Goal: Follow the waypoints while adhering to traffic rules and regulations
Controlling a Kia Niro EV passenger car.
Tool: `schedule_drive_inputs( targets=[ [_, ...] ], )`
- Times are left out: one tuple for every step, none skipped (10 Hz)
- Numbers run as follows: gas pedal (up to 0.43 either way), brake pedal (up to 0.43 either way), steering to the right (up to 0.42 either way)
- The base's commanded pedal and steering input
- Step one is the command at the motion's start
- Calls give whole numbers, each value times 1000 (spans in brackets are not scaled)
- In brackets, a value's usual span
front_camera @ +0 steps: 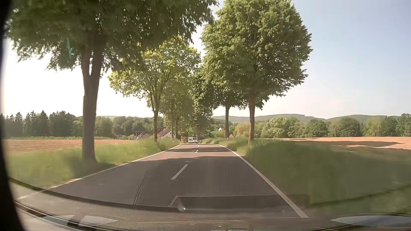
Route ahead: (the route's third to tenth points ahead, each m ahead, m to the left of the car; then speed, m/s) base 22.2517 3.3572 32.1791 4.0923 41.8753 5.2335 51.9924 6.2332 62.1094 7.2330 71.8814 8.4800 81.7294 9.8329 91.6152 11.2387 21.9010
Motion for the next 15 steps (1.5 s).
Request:
schedule_drive_inputs(
  targets=[
    [189, 0, -12],
    [189, 0, -13],
    [189, 0, -14],
    [189, 0, -14],
    [177, 0, -14],
    [177, 0, -14],
    [177, 0, -14],
    [157, 0, -15],
    [157, 0, -16],
    [150, 0, -16],
    [150, 0, -16],
    [130, 0, -16],
    [110, 0, -16],
    [79, 0, -16],
    [28, 0, -15]
  ],
)
